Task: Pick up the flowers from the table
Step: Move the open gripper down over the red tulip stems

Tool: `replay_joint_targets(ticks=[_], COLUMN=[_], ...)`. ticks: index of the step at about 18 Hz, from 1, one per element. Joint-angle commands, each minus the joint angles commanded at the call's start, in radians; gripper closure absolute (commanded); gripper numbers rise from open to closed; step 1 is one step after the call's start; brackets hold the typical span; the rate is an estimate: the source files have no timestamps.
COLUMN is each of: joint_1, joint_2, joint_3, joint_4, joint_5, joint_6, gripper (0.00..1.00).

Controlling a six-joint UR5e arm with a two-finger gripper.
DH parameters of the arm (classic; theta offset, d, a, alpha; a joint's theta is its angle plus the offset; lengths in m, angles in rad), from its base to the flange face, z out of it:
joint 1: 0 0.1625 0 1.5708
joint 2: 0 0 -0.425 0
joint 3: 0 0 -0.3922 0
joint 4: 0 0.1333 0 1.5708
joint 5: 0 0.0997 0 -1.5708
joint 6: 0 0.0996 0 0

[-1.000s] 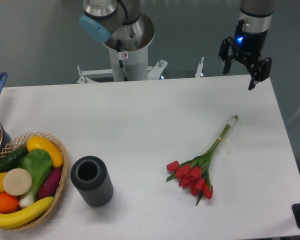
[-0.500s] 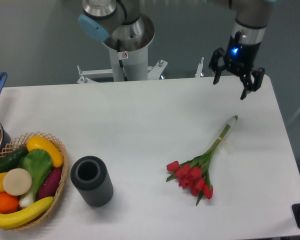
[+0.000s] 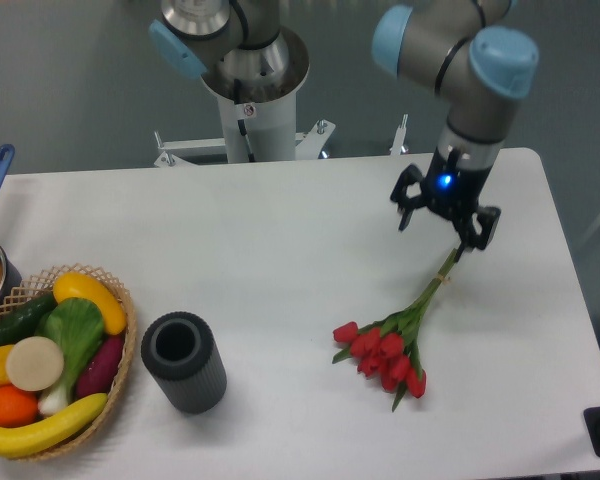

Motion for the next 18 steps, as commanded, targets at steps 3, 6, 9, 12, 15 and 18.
replay_joint_targets(ticks=[3, 6, 9, 12, 15, 18], joint_1=[-0.002, -0.011, -0.011, -0.009, -0.023, -0.035], joint_2=[-0.025, -0.066, -0.1, -0.132, -0.153, -0.17], joint_3=[-0.012, -0.012, -0.005, 0.012, 0.015, 0.021], joint_4=[0.047, 0.08, 0.095, 0.11, 0.112, 0.115], joint_5=[0.002, 0.002, 0.002, 0.005, 0.031, 0.031], joint_6=[0.002, -0.003, -0.006, -0.021, -0.029, -0.063], gripper=[0.0, 0.0, 0.0, 0.0, 0.0, 0.0])
